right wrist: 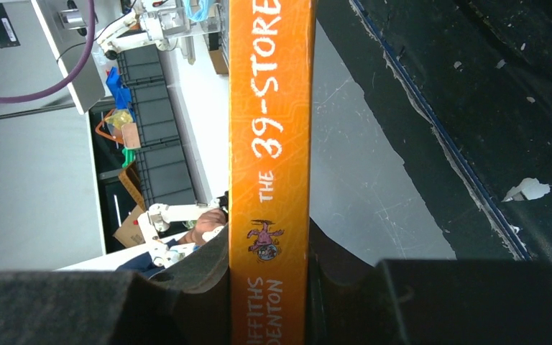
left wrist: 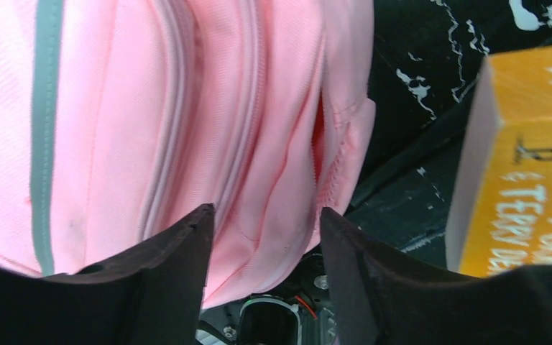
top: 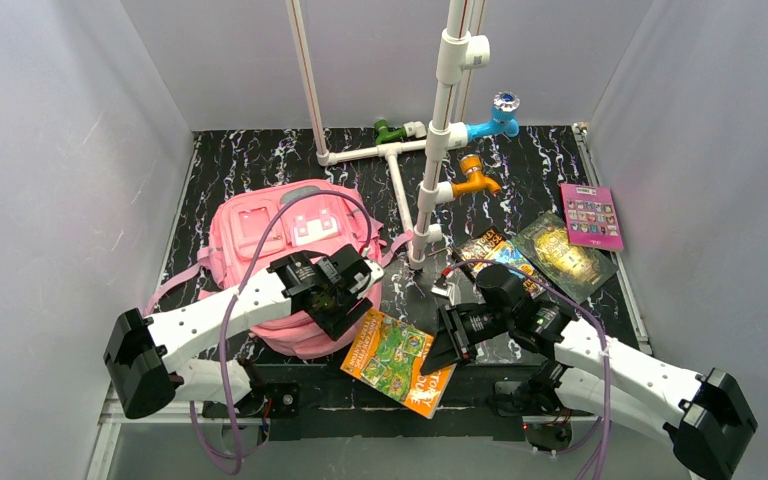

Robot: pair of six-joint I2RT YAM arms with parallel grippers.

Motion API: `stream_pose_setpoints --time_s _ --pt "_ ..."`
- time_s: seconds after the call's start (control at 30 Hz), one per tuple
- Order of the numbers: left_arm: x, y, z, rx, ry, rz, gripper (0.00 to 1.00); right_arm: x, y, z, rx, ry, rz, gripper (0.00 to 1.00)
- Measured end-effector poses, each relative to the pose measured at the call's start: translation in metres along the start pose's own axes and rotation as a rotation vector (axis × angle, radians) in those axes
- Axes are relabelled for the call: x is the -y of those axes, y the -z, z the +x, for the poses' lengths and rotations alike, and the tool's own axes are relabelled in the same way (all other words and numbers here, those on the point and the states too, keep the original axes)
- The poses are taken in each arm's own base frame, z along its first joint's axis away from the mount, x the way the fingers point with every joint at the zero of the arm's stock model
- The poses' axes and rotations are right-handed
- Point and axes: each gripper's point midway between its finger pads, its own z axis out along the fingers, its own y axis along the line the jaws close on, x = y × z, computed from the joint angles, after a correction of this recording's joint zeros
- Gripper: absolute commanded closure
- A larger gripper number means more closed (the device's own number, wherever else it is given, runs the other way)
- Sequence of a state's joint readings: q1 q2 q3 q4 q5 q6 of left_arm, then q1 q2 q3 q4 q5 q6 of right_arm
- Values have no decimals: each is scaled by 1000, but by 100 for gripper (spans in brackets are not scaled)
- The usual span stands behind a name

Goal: Pack the student bag
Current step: Pick up the book from the center of the board, then place the book in the student bag.

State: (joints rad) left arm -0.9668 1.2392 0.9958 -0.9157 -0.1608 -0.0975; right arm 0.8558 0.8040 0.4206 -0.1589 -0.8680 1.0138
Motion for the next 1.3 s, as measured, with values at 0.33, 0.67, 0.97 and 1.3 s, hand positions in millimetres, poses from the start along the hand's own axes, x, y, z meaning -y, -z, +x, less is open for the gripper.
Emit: stream_pose_setpoints --time_s 0.33,0.67,0.97,1.3 --pt "-6 -8 5 -4 -17 -42 49 1 -4 2 -1 -5 14 99" --pt "-28 14 -6 13 -13 -168 100 -4 -42 21 -88 -1 53 99" --pt "-72 129 -30 510 165 -270 100 -49 -97 20 -84 21 -45 99" --pt "-71 136 -28 550 182 -254 100 -87 -120 -63 296 -84 -197 99"
